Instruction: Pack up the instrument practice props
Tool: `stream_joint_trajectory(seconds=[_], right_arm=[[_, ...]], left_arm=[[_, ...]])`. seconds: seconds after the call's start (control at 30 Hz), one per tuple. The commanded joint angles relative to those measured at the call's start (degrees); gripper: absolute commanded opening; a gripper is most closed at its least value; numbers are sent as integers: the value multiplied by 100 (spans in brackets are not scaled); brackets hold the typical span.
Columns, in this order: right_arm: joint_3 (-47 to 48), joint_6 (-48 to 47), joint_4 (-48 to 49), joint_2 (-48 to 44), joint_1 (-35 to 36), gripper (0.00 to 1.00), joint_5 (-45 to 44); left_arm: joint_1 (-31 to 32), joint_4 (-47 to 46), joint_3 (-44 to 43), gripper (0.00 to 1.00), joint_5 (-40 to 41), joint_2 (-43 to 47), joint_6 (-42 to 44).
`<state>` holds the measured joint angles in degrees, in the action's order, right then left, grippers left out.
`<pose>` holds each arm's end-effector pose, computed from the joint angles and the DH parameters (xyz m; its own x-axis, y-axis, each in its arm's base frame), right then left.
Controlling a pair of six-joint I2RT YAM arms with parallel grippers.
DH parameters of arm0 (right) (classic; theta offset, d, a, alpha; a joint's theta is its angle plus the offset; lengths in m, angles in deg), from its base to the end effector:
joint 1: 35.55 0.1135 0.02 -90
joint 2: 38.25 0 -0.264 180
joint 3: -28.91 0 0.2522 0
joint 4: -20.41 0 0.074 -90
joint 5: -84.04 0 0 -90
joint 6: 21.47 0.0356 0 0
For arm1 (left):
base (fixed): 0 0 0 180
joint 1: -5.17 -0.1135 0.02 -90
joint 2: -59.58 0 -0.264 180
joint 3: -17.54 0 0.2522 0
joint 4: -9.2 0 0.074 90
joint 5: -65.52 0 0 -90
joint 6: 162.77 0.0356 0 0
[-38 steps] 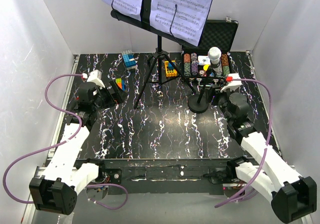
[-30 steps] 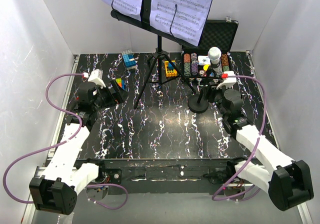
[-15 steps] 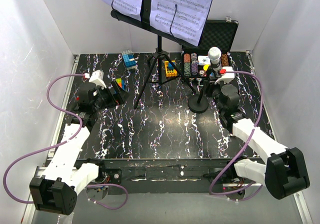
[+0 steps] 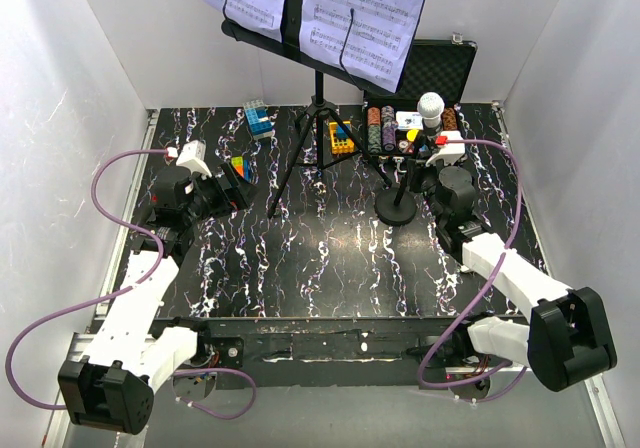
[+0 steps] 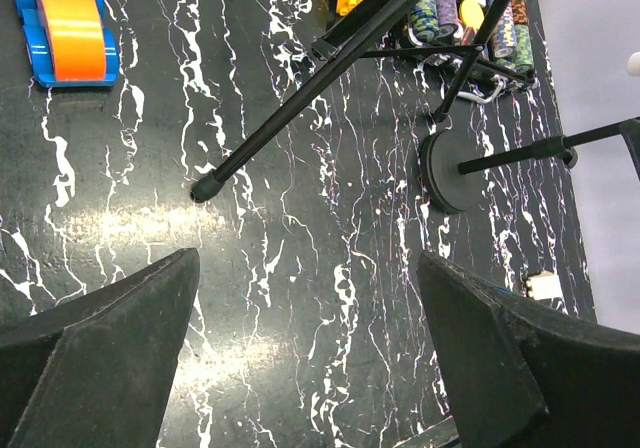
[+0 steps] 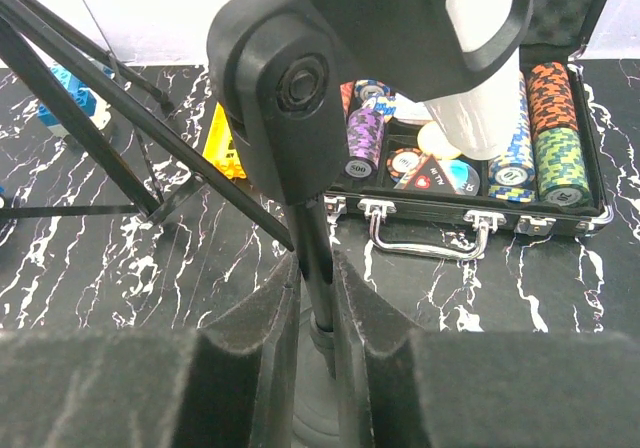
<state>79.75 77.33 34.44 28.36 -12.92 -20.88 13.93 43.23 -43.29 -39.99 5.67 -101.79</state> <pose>0.2493 0.0940 0.2840 -0.0482 0.1400 -0.9890 -0.1284 0.9810 0.1452 0.2073 -0.0416 0.3079 -0.5792 -0.3837 -0.7193 0.1156 0.8347 -0.5384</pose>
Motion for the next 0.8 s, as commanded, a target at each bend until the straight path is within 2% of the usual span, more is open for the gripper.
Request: stream_joint_trajectory(seconds=[0.0,0.03,0.07,0.3,0.43,0.63,0.77], right_arm=[[168,-1,315,-235,4,8,-99],[142,-1,254,-323,13,3,-82],[107,-10,184,-420,13,1,-73],[71,-54,-1519,-1772,48,1,699],[-69,-53,-2215,-2519,390,1,1096],[-280,-220,-2437,-3092,927,1,1868],[-351,-238,-2103,-2944,1120,1,2668]], left_arm=[[4,-50,14,90,-84,56,-95],[4,-50,-4,90,-93,56,-104],[4,-50,-13,89,-102,47,-96],[4,-374,127,89,-496,-40,-359],[82,-752,286,90,-927,-137,-517],[328,-1183,382,92,-1384,-94,-544],[381,-1438,462,94,-1885,21,-412]])
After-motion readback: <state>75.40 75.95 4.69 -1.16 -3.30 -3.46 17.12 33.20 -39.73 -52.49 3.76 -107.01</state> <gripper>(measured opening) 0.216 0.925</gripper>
